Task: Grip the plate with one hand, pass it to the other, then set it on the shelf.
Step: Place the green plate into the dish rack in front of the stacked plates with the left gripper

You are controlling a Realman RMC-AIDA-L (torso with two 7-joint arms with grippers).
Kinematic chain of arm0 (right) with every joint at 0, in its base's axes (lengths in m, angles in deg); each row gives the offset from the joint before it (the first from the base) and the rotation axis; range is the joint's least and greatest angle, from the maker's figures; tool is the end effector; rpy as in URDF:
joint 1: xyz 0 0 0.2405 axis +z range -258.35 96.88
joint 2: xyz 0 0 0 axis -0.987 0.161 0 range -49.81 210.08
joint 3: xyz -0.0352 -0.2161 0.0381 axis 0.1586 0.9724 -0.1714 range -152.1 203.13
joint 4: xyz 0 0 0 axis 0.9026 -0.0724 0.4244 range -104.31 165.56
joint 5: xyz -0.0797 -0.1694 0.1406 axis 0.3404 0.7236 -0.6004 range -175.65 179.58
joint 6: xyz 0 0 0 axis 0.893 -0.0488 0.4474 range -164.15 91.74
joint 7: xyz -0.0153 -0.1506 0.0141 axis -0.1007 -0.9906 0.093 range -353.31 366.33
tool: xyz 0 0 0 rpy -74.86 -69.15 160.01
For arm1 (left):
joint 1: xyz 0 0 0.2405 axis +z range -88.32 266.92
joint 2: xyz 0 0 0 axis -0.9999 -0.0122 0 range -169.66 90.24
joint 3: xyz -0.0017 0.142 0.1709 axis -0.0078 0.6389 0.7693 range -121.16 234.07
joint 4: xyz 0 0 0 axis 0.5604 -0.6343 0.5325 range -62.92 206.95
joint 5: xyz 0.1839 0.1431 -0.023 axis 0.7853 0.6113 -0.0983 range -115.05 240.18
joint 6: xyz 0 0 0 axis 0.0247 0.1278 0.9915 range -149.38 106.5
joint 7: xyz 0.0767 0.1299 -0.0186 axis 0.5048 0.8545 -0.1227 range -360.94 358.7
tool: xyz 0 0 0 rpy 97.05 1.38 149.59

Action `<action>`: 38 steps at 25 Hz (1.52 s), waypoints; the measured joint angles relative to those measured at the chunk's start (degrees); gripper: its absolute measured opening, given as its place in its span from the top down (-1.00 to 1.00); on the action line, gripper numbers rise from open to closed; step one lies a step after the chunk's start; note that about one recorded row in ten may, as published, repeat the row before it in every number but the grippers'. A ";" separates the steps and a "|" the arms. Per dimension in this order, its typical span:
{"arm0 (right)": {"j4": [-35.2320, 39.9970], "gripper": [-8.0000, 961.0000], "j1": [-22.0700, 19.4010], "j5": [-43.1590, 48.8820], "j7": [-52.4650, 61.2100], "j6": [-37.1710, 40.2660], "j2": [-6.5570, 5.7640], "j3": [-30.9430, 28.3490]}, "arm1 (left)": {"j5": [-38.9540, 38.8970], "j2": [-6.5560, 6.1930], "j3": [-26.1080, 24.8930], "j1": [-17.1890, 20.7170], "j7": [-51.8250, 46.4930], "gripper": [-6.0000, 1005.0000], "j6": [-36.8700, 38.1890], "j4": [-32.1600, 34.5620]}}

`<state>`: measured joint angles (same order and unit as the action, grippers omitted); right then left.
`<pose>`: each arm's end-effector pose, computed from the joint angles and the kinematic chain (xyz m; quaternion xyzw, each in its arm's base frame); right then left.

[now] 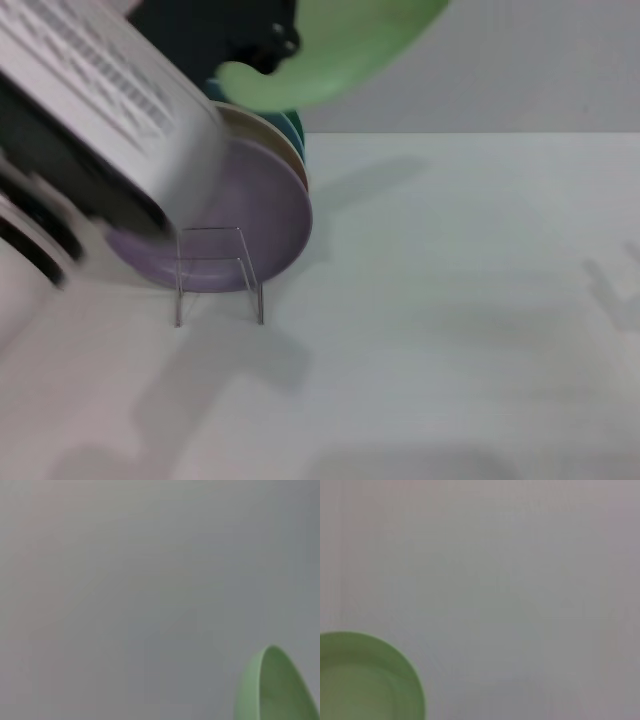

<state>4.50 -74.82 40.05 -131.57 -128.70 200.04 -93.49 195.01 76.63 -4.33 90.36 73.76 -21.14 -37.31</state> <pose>0.3083 0.2601 0.0703 -0.6852 0.1539 0.4987 0.5081 -0.0113 0.3180 0.0400 -0.7797 0.1503 -0.2016 0.5735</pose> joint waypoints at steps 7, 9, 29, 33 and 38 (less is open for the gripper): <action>0.39 -0.41 0.73 -0.06 0.12 0.49 -0.02 -1.02 | 18.88 -6.56 18.16 -3.94 -9.05 0.82 38.05 13.27; 0.40 -0.42 0.90 -0.08 0.12 0.49 -0.02 -1.40 | 24.81 -7.74 18.36 -4.29 -19.59 0.82 45.70 17.59; 1.08 -0.46 0.67 0.22 0.03 1.00 -0.02 -1.13 | 33.19 -6.31 9.17 -25.87 -73.07 0.80 107.80 100.84; 1.09 -0.47 0.67 0.30 0.03 0.73 -0.02 -0.97 | 33.18 -6.29 9.58 -26.70 -72.85 0.79 107.97 102.84; 1.09 -0.48 0.55 0.42 -0.10 0.37 -0.02 -0.78 | 33.18 -6.57 10.26 -27.23 -67.71 0.78 107.95 104.04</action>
<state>5.60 -74.27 40.47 -131.67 -128.32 200.02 -94.27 228.18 70.06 5.93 63.13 6.05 86.81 66.73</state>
